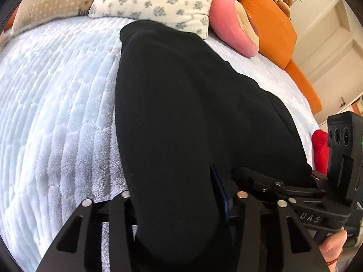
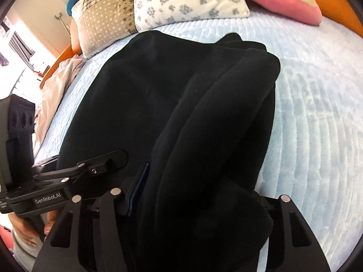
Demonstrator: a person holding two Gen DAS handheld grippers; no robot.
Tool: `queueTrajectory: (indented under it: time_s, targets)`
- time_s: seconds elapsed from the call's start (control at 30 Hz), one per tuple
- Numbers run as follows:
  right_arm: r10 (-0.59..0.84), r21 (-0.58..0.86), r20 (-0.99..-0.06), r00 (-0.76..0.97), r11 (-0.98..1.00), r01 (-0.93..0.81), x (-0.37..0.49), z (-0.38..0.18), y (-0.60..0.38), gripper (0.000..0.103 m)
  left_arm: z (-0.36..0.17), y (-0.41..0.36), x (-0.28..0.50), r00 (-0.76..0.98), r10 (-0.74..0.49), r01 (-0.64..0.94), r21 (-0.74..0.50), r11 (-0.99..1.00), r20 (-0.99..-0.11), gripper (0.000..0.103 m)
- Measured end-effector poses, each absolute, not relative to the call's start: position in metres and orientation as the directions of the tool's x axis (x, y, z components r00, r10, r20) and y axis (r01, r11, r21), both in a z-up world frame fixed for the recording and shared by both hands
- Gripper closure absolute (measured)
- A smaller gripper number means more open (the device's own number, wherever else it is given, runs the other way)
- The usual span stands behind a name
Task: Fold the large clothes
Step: 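Lift the black jacket bundle with both tools and carry it onto the red garment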
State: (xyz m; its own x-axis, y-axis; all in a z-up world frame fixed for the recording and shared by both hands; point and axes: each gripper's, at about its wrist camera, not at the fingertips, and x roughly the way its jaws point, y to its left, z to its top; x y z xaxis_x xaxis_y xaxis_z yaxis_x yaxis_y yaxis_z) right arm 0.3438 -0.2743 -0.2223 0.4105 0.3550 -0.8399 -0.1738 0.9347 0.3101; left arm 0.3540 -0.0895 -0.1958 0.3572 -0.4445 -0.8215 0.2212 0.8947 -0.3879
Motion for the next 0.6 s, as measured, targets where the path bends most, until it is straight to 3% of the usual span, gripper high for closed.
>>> queueTrajectory:
  time_s: [0.27,0.6]
  targets:
    - [0.359,0.314,-0.809,0.466,0.933,-0.173,0.335,-0.200,-0.267,0.061,-0.162,-0.095,0.339,0.380,-0.441,0.269,-0.359,0.894,-0.813,0.067]
    - [0.442,0.403,-0.742,0.504,0.895,-0.192,0.288,-0.170,-0.267,0.064,-0.122,-0.082,0.279,0.436,-0.447,0.304,-0.340,0.890,-0.781,0.067]
